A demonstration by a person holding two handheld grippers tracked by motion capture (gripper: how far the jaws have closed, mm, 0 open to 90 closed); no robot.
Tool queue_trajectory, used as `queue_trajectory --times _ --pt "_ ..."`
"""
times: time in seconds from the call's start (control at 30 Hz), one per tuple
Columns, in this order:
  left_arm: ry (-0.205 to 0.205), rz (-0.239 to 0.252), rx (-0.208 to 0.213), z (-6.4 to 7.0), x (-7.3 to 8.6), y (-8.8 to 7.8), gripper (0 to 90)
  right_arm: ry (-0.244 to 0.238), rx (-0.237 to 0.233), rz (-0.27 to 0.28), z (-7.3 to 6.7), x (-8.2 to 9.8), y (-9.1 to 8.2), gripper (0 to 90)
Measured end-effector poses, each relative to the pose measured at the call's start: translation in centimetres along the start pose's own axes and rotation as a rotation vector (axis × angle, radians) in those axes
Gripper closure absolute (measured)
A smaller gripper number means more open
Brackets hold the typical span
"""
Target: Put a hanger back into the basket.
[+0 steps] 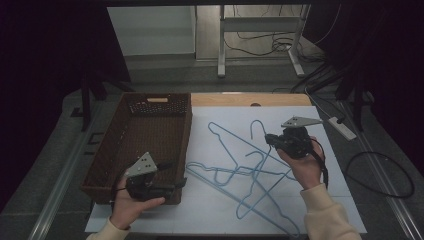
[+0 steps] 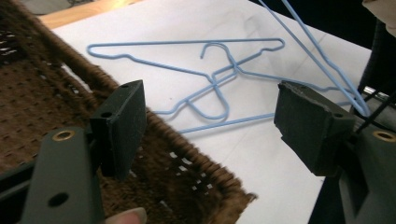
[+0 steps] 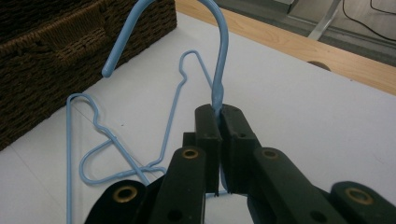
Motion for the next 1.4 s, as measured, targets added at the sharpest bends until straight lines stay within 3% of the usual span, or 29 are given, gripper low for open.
queue_trajectory --times 0.3,0.53,0.93,1.4 --pt "0.015 -0.016 0.052 1.9 -1.3 2.5 26.6 -0.005 -0.017 0.004 -1.0 -0.4 0.4 87.0" --pt "0.004 -0.042 0.080 3.0 -1.9 4.5 26.7 -0.006 -0.021 0.011 -1.6 -0.5 0.5 87.0" --pt "-0.011 -0.080 0.136 5.0 -2.2 7.9 27.5 -0.037 0.015 0.012 -2.6 -0.7 0.8 86.9" --pt "-0.035 -0.127 0.171 6.7 -2.3 13.1 30.9 -0.044 0.018 0.015 -3.6 -0.5 1.2 86.9"
Point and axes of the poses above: each handheld gripper's, and its own axes: y roughly forward along the jaws, x roughly out of its underside, z roughly to its right, the point moved 2 cm from there along y, roughly forward along the jaws, and after that the axes turned 14 degrees about z, right-handed, at the moved point
